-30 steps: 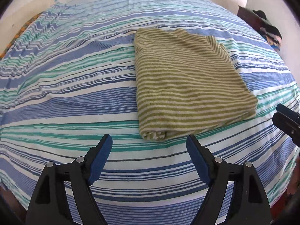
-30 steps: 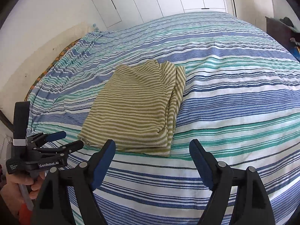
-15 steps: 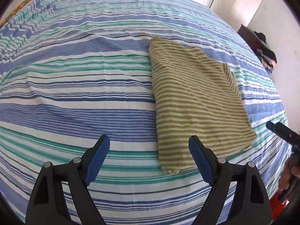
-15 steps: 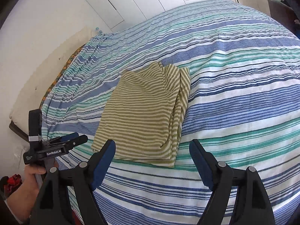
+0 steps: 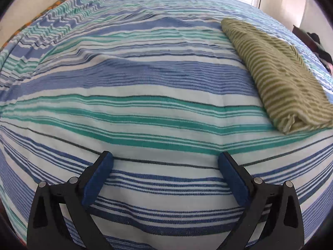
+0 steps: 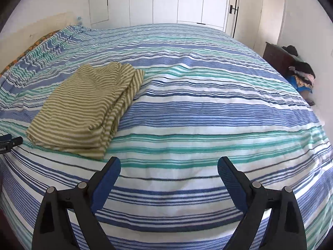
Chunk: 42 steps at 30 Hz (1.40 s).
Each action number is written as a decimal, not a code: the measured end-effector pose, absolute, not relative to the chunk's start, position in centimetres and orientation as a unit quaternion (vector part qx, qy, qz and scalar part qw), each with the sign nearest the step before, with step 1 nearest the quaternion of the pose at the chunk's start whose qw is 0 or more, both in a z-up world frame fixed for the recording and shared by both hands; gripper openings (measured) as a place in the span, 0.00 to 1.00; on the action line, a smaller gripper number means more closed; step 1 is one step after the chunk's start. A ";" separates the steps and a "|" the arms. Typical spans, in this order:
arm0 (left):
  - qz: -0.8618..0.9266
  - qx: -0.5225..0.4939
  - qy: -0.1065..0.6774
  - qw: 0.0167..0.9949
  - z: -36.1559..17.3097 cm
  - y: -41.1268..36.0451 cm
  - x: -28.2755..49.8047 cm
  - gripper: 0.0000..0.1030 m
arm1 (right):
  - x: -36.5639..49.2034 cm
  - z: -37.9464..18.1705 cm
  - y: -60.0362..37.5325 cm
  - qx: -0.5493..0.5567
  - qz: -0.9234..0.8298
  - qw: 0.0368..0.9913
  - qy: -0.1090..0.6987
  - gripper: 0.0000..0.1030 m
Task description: Fold small clothes
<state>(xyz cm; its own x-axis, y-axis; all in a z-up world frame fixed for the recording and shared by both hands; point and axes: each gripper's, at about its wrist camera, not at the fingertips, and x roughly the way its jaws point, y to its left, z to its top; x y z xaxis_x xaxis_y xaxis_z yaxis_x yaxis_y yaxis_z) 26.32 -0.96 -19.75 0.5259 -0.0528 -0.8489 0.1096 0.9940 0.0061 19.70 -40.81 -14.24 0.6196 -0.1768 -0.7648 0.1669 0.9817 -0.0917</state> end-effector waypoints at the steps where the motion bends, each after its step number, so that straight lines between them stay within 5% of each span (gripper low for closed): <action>1: -0.054 0.009 0.454 0.889 -19.8 -0.3 25.4 0.99 | 18.8 -15.4 -41.3 -0.013 -0.114 0.893 0.436 1.00; 28: -0.075 0.023 0.482 0.872 -18.7 -0.4 24.5 0.99 | 18.6 -18.0 -43.2 0.033 -0.106 0.873 0.476 1.00; 29: -0.092 0.013 0.496 0.863 -18.0 -0.3 24.6 0.98 | 19.0 -17.3 -43.5 0.040 -0.094 0.863 0.495 0.99; 31: -0.140 -0.039 0.506 0.850 -16.3 0.0 25.5 0.98 | 19.0 -15.0 -43.9 0.094 -0.062 0.872 0.477 0.82; 35: -0.213 -0.104 0.505 0.830 -13.4 -2.8 30.2 0.98 | 22.8 -12.1 -43.4 0.248 0.086 0.861 0.436 0.81; 42: -0.213 -0.100 0.585 0.776 -16.7 -11.3 38.5 0.95 | 34.1 -18.3 -40.9 0.343 0.144 0.767 0.523 0.70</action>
<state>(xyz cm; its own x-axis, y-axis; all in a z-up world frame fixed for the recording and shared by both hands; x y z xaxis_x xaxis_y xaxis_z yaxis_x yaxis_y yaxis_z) 38.48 -11.33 -16.67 0.2245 -0.4484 -0.8652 0.2137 0.8889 -0.4052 34.05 -40.94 -18.29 0.4123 0.5787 -0.7036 0.1373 0.7240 0.6760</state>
